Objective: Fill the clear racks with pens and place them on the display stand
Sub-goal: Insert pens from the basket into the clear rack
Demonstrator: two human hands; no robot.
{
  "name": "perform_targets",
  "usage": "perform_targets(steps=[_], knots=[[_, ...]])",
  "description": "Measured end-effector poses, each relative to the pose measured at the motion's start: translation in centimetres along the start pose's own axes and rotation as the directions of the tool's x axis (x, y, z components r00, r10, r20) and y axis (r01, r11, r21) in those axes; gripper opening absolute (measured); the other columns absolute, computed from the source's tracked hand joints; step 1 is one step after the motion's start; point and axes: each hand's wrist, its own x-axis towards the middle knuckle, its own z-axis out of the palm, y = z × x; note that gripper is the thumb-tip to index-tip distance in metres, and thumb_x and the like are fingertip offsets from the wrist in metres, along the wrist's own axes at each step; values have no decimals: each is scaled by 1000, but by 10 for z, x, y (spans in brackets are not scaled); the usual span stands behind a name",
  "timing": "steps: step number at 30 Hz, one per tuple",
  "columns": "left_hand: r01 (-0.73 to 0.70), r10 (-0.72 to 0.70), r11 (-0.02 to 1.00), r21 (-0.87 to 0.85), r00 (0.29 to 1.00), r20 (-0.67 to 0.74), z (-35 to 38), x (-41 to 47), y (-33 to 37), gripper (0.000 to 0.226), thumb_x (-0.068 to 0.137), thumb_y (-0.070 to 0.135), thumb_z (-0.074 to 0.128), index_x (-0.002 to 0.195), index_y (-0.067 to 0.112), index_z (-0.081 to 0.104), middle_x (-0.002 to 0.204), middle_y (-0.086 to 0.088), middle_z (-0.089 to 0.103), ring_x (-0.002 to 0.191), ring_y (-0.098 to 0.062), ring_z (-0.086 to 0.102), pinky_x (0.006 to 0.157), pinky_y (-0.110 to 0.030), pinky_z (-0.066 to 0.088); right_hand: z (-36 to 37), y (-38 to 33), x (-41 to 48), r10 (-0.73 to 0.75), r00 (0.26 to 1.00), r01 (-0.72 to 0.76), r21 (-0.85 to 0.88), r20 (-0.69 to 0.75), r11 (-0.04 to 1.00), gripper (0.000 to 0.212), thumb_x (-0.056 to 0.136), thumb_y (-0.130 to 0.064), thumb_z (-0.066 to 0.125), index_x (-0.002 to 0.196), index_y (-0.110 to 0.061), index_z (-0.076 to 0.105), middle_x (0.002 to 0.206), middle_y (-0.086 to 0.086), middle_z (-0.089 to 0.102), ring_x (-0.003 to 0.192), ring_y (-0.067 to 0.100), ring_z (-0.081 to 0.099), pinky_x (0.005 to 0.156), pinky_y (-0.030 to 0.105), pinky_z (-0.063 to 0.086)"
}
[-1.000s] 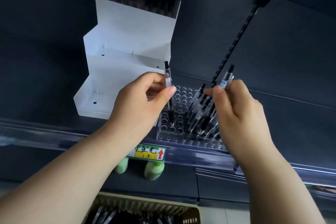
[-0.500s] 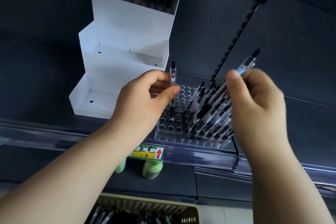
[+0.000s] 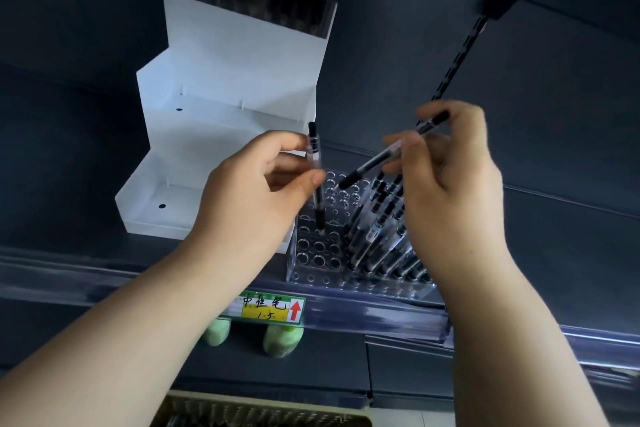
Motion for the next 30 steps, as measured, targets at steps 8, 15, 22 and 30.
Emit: perform_targets(steps=[8, 15, 22, 30], knots=[[34, -34, 999, -38, 999, -17, -10, -1, 4, 20, 77, 24, 69, 93, 35, 62, 85, 23, 70, 80, 6, 65, 76, -9, 48, 11, 6, 10, 10, 997, 4, -189, 71, 982, 7, 93, -30, 50, 91, -35, 52, 84, -14, 62, 92, 16, 57, 81, 41, 48], [51, -54, 995, -89, 998, -33, -18, -13, 9, 23, 71, 33, 65, 94, 31, 65, 85, 21, 71, 82, 3, 67, 77, -19, 49, 19, 11, 10, -18, 990, 70, -386, 138, 920, 12, 92, -32, 52, 99, -25, 60, 75, -16, 58, 88, 16, 54, 83, 28, 27], [68, -70, 993, -96, 997, -18, -20, -18, 9, 21, 72, 33, 67, 93, 33, 66, 85, 21, 71, 83, 3, 66, 74, -8, 48, 19, 14, 10, -1, 989, 80, -534, 146, 842, 19, 89, -42, 54, 99, -31, 66, 81, -10, 67, 97, 14, 52, 71, 24, 11], [73, -77, 992, -104, 997, -27, -21, -17, 10, 21, 71, 34, 66, 93, 32, 66, 85, 21, 71, 82, 2, 67, 79, -22, 48, 19, 14, 9, -39, 996, 80, -560, 84, 825, 16, 82, -35, 67, 97, -29, 68, 87, -14, 68, 96, 15, 55, 72, 25, 13]])
